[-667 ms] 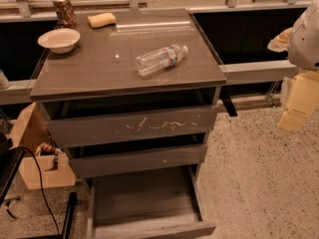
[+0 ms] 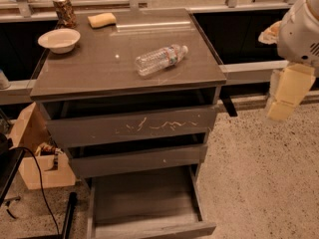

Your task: Place water bottle into bottom drawer

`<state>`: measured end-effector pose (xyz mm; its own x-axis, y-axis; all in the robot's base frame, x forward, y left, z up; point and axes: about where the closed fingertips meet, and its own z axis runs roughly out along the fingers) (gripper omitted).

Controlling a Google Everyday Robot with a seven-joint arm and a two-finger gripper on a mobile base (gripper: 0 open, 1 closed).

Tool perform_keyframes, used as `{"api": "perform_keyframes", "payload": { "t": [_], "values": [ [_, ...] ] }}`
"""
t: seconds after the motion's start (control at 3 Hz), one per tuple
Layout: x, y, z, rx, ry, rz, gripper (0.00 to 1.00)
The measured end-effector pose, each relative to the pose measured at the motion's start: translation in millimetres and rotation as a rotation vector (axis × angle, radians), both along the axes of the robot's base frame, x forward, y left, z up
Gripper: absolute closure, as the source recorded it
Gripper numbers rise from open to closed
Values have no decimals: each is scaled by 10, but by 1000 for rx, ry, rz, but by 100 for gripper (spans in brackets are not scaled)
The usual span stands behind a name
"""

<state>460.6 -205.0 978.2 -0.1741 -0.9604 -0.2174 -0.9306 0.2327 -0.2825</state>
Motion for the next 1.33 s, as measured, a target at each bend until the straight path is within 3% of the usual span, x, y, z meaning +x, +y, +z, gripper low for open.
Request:
{"api": "perform_keyframes", "payload": {
  "t": [0.33,1.0,1.33],
  "values": [
    [208,110,-25,6,-36,36,0],
    [834,512,-65,31,-191,165,0],
    [1094,840,-41,54,-262,300,0]
  ]
}}
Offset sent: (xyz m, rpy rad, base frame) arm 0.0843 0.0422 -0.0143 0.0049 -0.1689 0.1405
